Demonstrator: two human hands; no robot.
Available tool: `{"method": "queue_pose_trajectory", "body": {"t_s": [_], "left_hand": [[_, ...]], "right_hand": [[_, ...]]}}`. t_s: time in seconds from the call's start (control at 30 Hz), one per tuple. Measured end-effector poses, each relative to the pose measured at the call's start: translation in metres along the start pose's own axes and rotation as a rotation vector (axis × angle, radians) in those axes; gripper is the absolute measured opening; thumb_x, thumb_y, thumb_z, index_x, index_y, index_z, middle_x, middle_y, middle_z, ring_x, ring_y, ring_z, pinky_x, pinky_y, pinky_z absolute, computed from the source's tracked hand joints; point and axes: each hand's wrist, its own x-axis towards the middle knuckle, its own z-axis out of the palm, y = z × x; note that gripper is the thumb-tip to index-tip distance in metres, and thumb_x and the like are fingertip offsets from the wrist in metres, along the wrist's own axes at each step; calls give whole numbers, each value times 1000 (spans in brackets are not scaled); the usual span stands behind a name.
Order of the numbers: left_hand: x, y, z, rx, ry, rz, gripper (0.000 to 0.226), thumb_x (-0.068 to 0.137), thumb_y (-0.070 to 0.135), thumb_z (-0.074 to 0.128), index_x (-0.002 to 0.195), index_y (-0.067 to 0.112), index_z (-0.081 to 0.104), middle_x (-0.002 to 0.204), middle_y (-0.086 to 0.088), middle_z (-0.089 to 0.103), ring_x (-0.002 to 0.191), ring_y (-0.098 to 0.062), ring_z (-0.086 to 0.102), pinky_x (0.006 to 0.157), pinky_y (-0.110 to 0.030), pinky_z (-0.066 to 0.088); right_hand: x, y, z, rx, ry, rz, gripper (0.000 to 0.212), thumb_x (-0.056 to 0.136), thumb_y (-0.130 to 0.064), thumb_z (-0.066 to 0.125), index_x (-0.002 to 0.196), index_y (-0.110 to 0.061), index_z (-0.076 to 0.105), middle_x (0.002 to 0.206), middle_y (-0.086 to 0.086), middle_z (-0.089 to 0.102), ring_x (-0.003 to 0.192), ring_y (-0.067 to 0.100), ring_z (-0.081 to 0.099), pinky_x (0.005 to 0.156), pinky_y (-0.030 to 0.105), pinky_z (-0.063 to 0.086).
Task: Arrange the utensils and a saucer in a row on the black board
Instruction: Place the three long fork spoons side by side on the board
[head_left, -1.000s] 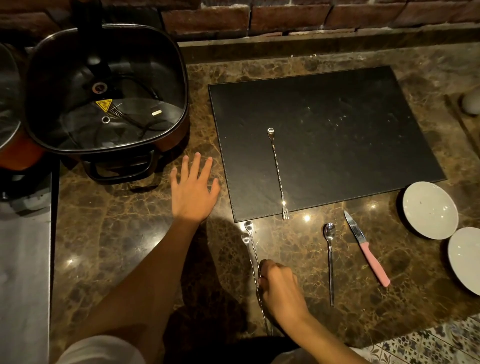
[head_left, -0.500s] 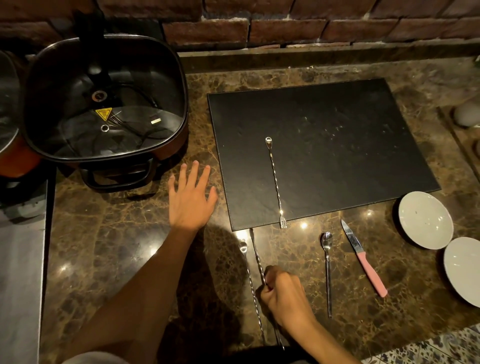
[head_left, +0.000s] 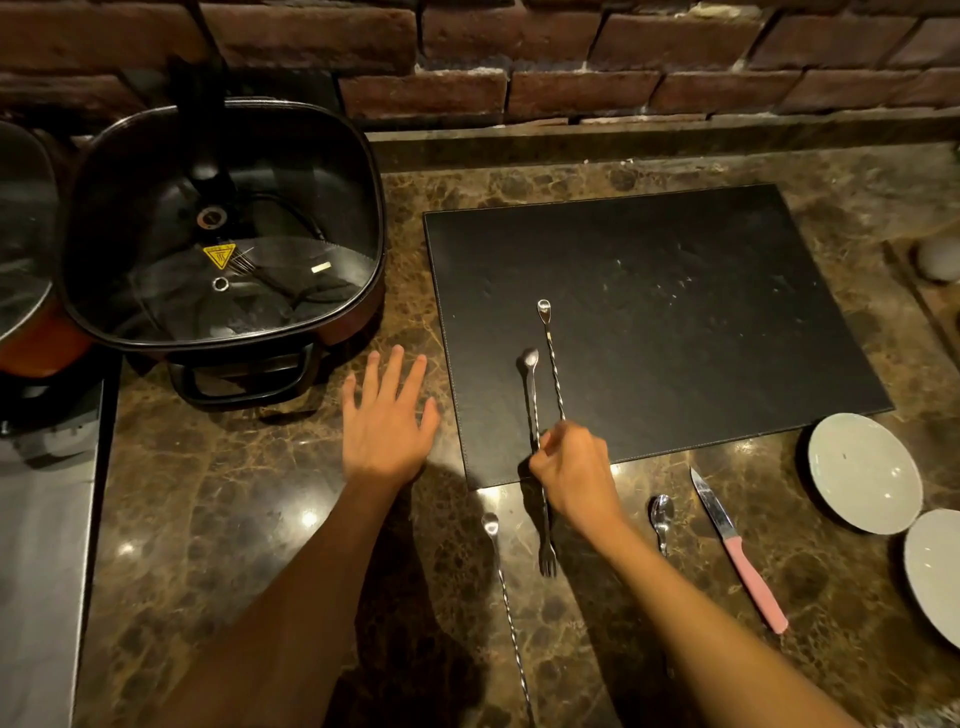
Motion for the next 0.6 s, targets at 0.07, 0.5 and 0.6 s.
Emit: {"method": "queue_pose_trajectory", "body": {"t_s": [0.07, 0.5, 0.6], "left_hand": [[0, 1, -1, -6, -1, -2, 63, 99, 50, 28, 158, 29, 34, 168, -3, 27, 156, -27, 17, 122, -56, 15], [-2, 2, -2, -33, 3, -26, 62, 98, 49, 30, 157, 30, 34, 168, -1, 26, 156, -25, 17, 123, -56, 15], [-2, 2, -1, -27, 0, -22, 62, 98, 49, 30, 157, 30, 34, 168, -1, 26, 156, -25, 16, 123, -56, 15]], "right_hand": [[22, -13, -1, -25, 37, 24, 3, 82, -9, 60, 83, -7, 62, 79, 5, 60, 73, 24, 58, 58, 24, 42], [62, -38, 4, -176, 109, -25, 11, 91, -9, 54, 89, 0, 61, 97, 21, 62, 89, 43, 62, 67, 41, 50], [59, -38, 3, -173, 119, -36, 9, 91, -9, 55, 92, -1, 60, 97, 20, 62, 89, 42, 62, 64, 35, 41]]}}
